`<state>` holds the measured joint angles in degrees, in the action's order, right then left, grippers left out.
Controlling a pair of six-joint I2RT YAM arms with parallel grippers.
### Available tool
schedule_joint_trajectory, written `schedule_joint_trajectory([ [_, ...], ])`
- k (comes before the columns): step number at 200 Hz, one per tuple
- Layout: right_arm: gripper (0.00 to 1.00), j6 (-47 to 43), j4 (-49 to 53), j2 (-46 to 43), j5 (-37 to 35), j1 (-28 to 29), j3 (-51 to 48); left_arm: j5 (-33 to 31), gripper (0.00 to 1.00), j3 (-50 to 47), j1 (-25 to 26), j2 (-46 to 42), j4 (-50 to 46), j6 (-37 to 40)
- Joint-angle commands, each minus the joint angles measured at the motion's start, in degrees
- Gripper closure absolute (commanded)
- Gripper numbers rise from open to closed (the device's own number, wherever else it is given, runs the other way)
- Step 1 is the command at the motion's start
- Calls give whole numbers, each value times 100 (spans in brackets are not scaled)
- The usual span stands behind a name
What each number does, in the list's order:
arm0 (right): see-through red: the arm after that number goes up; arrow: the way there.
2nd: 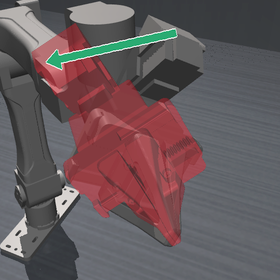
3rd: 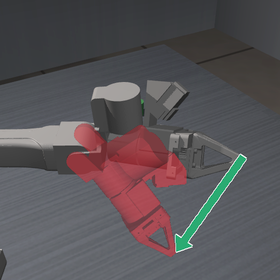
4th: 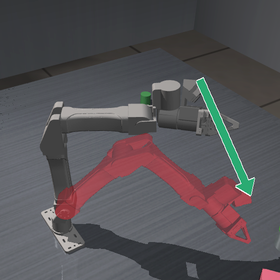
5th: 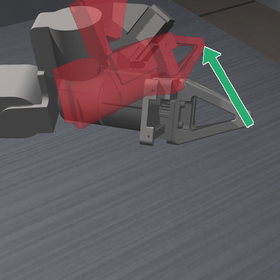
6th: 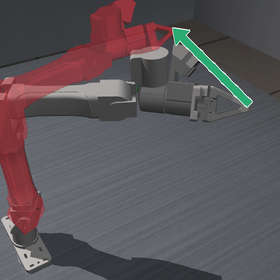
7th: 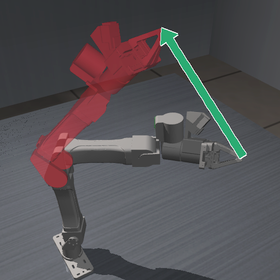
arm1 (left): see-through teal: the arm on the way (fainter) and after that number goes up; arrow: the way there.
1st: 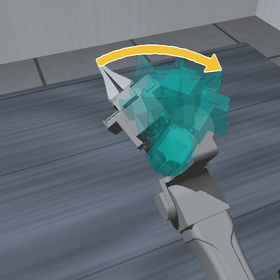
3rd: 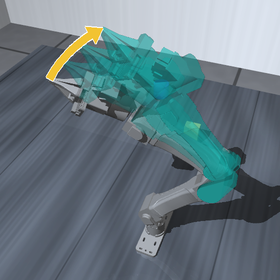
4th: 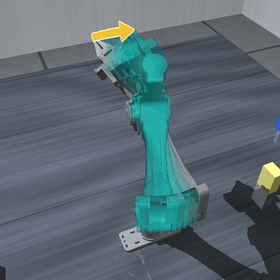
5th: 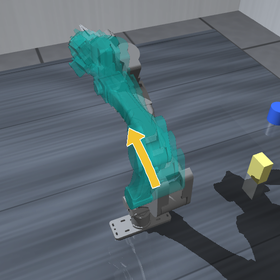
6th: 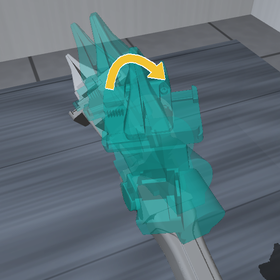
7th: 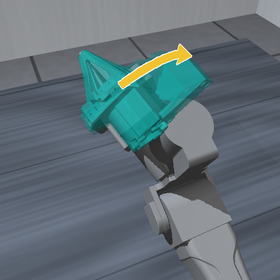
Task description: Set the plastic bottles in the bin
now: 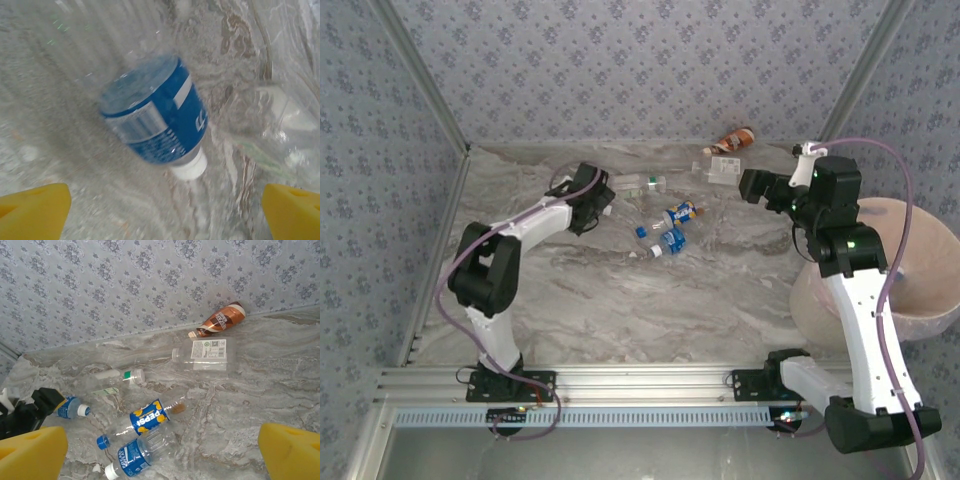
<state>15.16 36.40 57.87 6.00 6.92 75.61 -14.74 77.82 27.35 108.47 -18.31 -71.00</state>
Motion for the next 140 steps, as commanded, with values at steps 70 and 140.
schedule_joint_trajectory([
  [70, 0, -282, 384, -390, -453, 72, -3, -1192, 2, 674, 60, 855, -73, -1116],
  [140, 0, -274, 496, -403, -467, 90, 10, -899, 22, 726, -52, 1395, 382, -625],
])
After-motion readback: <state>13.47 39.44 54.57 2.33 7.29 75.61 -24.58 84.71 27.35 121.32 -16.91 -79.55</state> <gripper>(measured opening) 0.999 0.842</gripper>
